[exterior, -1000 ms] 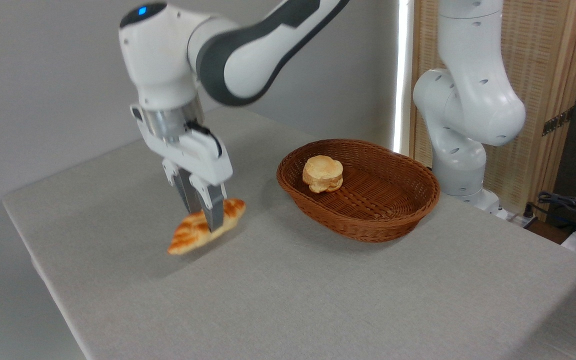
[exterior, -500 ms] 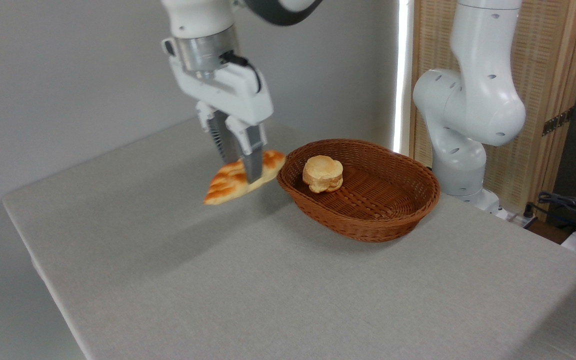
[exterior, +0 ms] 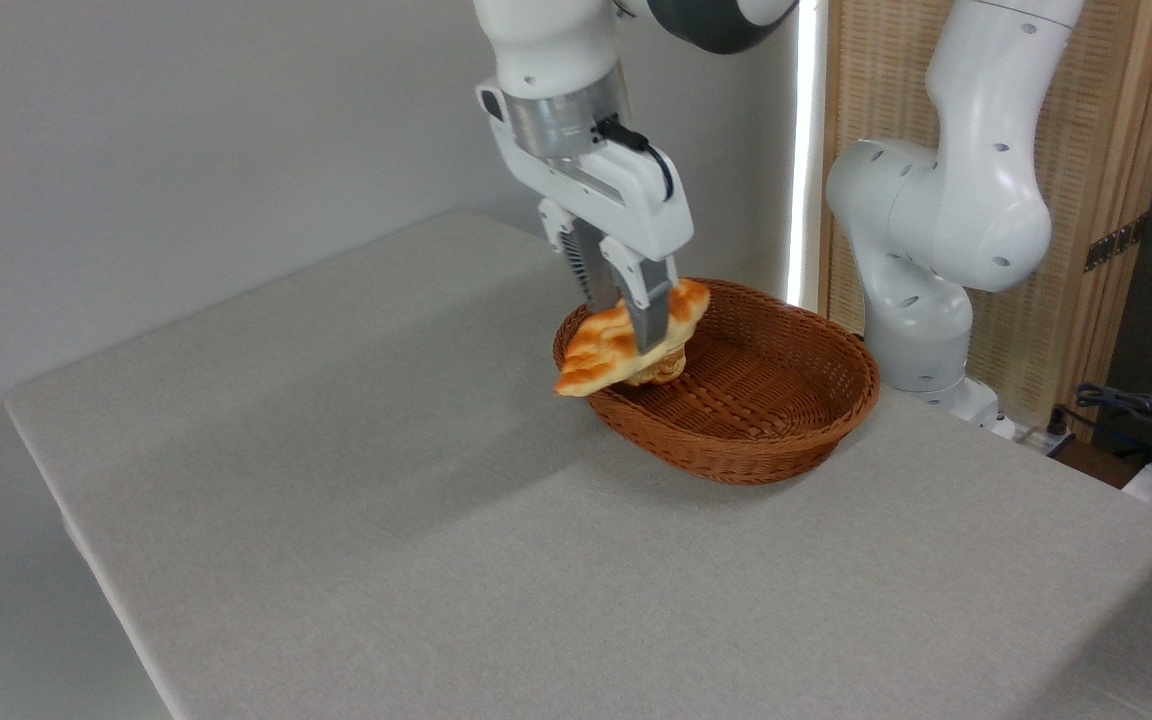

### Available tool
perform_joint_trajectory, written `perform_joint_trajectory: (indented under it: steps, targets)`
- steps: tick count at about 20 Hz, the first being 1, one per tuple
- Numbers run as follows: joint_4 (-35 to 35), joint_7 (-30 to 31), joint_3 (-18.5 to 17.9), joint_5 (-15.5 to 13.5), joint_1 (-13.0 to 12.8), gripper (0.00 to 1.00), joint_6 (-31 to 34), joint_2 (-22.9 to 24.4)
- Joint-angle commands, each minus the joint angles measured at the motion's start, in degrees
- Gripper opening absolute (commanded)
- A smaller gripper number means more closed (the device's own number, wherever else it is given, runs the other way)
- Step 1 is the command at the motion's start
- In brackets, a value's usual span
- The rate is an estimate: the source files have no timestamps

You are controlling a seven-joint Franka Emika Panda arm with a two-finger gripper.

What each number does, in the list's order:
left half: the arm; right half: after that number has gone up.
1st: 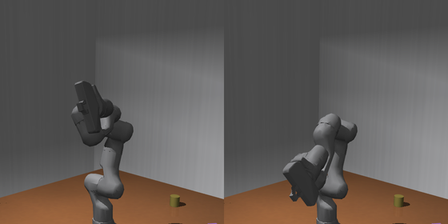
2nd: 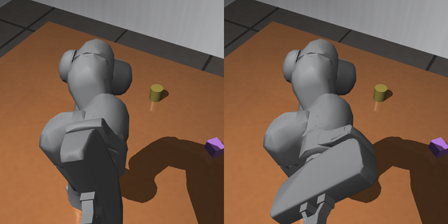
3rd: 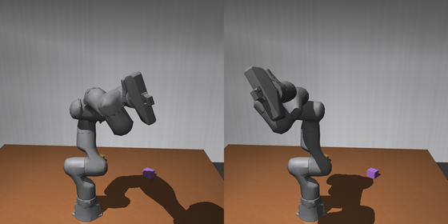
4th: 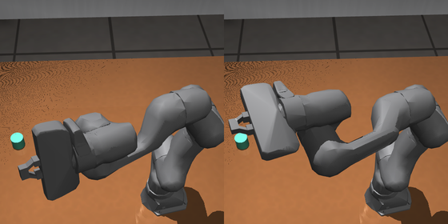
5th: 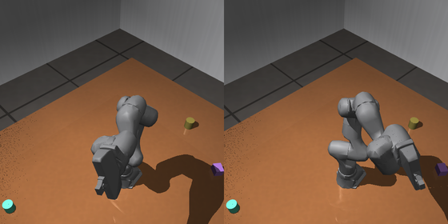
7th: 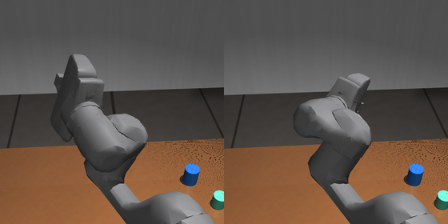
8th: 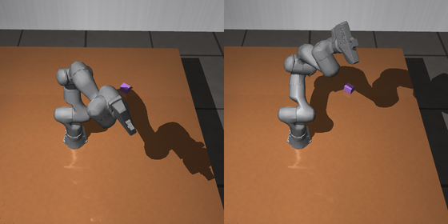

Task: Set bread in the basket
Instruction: 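Carry the bread roll over the wicker basket and lower it inside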

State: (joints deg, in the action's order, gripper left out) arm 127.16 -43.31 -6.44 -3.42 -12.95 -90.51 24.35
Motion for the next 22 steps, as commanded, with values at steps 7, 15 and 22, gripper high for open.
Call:
perform_joint_trajectory:
  steps: [7, 15, 22]
  targets:
    - [5.0, -4.2, -0.7, -0.1, 0.6, 1.0, 3.7, 0.7]
    - [5.2, -5.2, -0.6, -0.1, 0.6, 1.0, 4.1, 0.2]
    - [5.1, -5.2, -0.5, -0.2, 0.5, 1.0, 4.2, 0.2]
